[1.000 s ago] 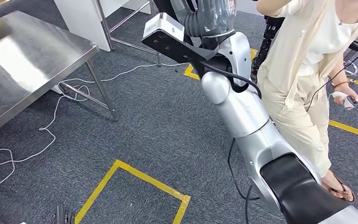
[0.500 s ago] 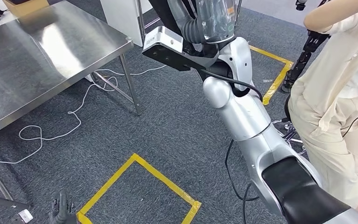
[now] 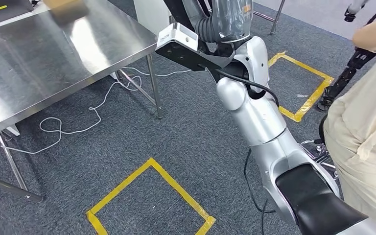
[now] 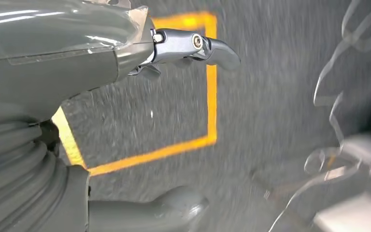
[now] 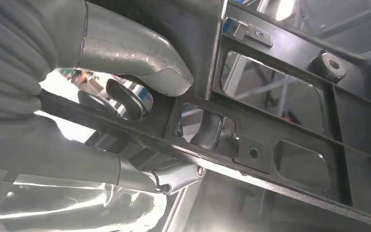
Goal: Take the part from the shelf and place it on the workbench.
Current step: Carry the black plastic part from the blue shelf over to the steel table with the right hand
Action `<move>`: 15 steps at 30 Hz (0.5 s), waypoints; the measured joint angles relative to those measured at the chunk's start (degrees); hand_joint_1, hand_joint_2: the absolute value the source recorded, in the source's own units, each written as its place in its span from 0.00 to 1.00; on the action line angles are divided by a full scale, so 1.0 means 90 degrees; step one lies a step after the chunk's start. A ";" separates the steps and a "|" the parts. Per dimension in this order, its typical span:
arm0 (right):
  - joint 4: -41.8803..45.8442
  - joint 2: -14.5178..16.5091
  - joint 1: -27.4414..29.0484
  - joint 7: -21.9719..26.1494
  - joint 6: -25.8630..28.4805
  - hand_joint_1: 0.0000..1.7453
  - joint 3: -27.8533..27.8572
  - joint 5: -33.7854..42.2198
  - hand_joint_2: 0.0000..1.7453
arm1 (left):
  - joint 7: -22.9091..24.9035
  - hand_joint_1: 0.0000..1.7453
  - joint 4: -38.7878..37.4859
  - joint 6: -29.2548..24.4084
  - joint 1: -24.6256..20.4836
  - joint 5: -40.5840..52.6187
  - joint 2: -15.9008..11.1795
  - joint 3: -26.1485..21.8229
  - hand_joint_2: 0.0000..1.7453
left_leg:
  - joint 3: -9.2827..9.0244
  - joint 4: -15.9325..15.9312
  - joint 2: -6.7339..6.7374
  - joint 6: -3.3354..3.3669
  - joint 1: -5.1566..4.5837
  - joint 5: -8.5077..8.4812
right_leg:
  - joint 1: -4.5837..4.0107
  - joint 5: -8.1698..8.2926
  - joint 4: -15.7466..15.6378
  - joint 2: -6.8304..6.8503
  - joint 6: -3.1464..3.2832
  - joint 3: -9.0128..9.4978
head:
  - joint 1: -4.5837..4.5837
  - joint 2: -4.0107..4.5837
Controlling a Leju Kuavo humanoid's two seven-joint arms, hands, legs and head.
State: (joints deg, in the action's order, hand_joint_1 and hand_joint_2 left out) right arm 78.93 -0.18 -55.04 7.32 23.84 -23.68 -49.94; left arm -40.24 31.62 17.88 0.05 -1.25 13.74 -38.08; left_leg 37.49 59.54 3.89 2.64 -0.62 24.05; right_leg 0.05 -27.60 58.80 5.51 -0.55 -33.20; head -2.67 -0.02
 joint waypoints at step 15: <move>0.0031 -0.0111 0.0073 -0.0074 -0.0013 1.00 0.0006 0.0020 1.00 | 0.1029 0.00 -0.1529 -0.0698 -0.0252 0.0132 -0.0069 -0.1082 1.00 | -0.0160 -0.0188 -0.0998 0.0066 0.0105 -0.0117 | 0.0105 -0.0114 0.0761 -0.0649 -0.0320 -0.0505 | -0.0024 0.0000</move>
State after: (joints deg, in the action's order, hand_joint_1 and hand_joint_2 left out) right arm 79.21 -1.17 -54.38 6.65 23.73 -23.63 -49.76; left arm -30.98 17.87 11.60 -2.22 -0.06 13.13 -47.81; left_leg 36.05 57.85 -5.10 3.23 0.32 23.00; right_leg 1.00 -28.63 65.65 -0.33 -3.43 -37.74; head -2.89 -0.02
